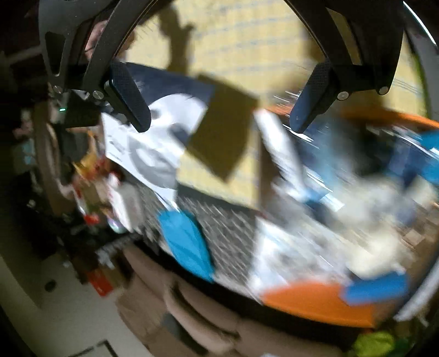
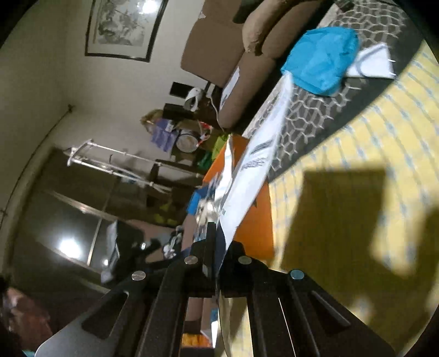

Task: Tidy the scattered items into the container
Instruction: 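Grasp the SKIN packet with the left tool while the right tool holds it, then lower the packet into the orange box with the left tool and open it, then reach the right tool to the white blue-trimmed plastic bag and grasp it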

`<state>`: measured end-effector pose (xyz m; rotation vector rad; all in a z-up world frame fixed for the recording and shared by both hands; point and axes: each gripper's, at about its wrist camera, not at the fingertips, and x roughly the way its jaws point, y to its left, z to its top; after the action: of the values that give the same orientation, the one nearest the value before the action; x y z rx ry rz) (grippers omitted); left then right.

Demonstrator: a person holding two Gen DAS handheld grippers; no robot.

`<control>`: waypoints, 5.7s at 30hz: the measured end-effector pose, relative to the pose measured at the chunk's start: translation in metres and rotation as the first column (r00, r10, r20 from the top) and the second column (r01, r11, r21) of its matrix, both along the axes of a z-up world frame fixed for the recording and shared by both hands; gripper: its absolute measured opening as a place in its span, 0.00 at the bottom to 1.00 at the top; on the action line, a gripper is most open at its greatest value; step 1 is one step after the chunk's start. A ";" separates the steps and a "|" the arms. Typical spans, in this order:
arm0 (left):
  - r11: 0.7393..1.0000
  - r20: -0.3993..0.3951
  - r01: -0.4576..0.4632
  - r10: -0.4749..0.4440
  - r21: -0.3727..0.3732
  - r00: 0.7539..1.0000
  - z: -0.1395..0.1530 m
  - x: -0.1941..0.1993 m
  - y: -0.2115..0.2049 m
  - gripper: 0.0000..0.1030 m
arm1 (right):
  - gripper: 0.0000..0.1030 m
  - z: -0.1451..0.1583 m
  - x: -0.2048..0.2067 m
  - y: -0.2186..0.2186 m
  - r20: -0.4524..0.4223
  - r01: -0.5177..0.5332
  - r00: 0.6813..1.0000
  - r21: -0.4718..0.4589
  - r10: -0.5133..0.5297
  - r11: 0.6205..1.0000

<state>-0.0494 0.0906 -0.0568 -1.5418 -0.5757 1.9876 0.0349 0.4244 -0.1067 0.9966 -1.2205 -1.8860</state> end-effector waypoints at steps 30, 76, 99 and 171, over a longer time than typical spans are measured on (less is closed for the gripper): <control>0.997 -0.098 0.071 -0.074 -0.025 0.992 0.001 0.027 0.051 0.27 | 0.09 0.045 0.002 -0.042 -0.026 -0.135 0.989 0.241 0.145 0.961; 0.928 -0.252 -0.311 0.356 0.204 0.900 0.027 -0.114 -0.205 0.32 | 0.08 0.104 -0.174 -0.311 -0.190 -0.292 0.904 0.377 0.382 0.879; 0.931 -0.227 -0.304 0.257 -0.203 0.939 0.042 -0.056 -0.146 0.86 | 0.77 0.093 -0.147 -0.209 -0.072 -0.061 0.987 0.650 0.142 0.758; 0.963 -0.267 -0.062 -0.011 -0.263 0.964 0.036 -0.029 -0.022 0.86 | 0.85 -0.071 -0.258 0.024 0.107 -0.106 0.994 0.978 0.005 0.180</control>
<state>-0.0782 0.0684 -0.0208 -1.3856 -0.2224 2.3211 -0.2227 0.4484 -0.1775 1.7151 0.3223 -2.5625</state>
